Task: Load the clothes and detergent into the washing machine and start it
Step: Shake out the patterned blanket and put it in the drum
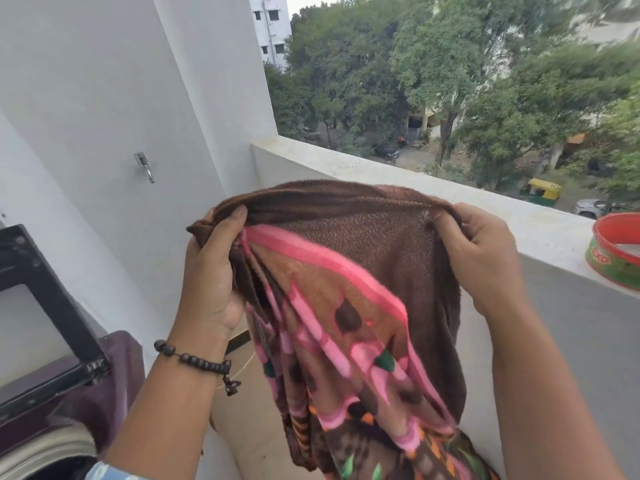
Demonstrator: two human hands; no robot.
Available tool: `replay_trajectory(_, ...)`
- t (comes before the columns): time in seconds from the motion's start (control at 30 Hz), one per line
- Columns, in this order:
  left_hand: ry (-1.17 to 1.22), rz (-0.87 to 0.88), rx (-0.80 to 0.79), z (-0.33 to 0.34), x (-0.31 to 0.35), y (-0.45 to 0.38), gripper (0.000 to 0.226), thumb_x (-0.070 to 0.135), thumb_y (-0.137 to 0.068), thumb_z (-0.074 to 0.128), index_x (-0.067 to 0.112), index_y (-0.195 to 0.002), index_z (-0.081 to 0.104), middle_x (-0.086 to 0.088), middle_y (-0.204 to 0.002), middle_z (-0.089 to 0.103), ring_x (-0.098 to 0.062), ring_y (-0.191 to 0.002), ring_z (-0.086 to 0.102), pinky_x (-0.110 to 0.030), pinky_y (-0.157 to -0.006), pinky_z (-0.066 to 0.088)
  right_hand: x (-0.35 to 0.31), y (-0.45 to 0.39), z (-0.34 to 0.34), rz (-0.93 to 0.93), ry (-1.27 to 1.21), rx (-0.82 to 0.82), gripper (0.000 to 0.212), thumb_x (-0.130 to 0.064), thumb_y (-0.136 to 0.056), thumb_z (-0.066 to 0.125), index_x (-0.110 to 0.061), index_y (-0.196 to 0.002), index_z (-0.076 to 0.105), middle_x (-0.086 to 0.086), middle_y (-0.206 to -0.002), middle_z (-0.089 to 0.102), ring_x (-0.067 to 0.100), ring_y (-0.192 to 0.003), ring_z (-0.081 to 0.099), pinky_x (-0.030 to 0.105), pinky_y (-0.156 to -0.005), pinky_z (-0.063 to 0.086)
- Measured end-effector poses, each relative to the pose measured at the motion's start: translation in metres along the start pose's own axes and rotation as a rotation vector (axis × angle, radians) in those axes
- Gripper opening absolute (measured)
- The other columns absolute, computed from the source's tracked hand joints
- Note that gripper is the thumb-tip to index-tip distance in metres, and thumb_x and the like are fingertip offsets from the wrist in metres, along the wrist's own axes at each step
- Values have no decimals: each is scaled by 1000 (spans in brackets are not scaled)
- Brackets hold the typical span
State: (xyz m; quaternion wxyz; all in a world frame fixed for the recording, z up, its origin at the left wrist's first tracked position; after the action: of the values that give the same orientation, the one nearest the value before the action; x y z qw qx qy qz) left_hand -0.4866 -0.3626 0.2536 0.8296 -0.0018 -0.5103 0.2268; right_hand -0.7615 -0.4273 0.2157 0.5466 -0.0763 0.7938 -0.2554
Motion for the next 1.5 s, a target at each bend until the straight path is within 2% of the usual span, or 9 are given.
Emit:
replay_trajectory(0.2,-245,-117,-349,36,-29,22,41,22,-86,69,9,-121,52,-4,-100,72,-17,-90,72,-26,-74,57,-46,24,42,-39,-288,-470,30,-41,-88,58,-15,-91,72,18,-85,72,25,-72,64,51,-73,54)
replay_trajectory(0.33,-387,-216,-665,48,-50,35,57,11,-84,69,13,-135,45,-8,-123,65,-21,-113,65,-28,-89,54,-59,28,52,-152,-186,-448,33,-34,-80,62,-1,-79,63,25,-76,62,26,-62,57,53,-65,50)
replay_trajectory(0.5,-466,-116,-412,41,-38,24,21,4,-83,69,8,-104,70,-7,-94,77,-18,-87,74,-21,-71,56,-53,27,40,-72,-230,-447,19,-33,-87,70,-14,-86,70,13,-78,71,30,-72,68,50,-69,57)
replay_trajectory(0.57,-456,-97,-257,35,-33,16,8,11,-87,67,7,-92,73,-8,-84,77,-16,-76,74,-20,-63,56,-50,30,40,59,-312,-594,20,-33,-88,69,-12,-89,69,17,-78,72,29,-67,68,45,-62,54)
replay_trajectory(0.73,-285,-33,-4,27,-12,-1,32,25,-94,61,17,-65,73,1,-66,73,-9,-62,71,-20,-55,55,-27,52,61,161,-73,-1069,23,-30,-80,79,-15,-97,73,7,-93,76,24,-88,72,42,-82,58)
replay_trajectory(1.0,-226,137,137,4,20,-11,28,44,-91,60,19,-79,61,13,-61,71,-2,-61,69,-19,-56,55,74,64,87,485,266,-1020,18,-28,-90,66,-12,-95,71,3,-86,66,16,-74,59,26,-63,50)
replay_trajectory(1.17,-573,35,-203,-3,-17,-1,93,79,-44,77,8,-103,68,-3,-90,76,-13,-82,73,-21,-69,56,41,44,72,399,-83,-840,29,0,-89,56,-15,-70,70,6,-71,69,20,-69,66,26,-62,55)
replay_trajectory(1.33,-770,-152,-514,12,-75,24,84,60,-49,87,36,-121,50,10,-110,71,-10,-106,67,-30,-89,53,-18,26,71,100,-241,-780,9,4,-81,56,-1,-80,63,11,-74,62,16,-69,54,33,-66,47)
replay_trajectory(1.5,-768,-52,-486,21,-75,22,46,25,-71,81,34,-114,66,4,-106,74,-16,-102,70,-42,-92,54,-36,22,54,-70,0,-553,18,1,-74,58,-15,-66,58,-7,-58,52,8,-55,43,24,-52,36)
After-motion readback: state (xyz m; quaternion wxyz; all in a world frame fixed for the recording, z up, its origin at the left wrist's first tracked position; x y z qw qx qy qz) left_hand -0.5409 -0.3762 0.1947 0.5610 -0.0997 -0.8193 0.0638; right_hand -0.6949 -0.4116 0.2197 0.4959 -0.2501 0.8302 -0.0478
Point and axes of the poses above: each hand's wrist, its own y-axis away from the middle knuckle, its own z-axis out of the palm, x = y × z, the point moved 3 cm from there along -y, towards the middle knuckle
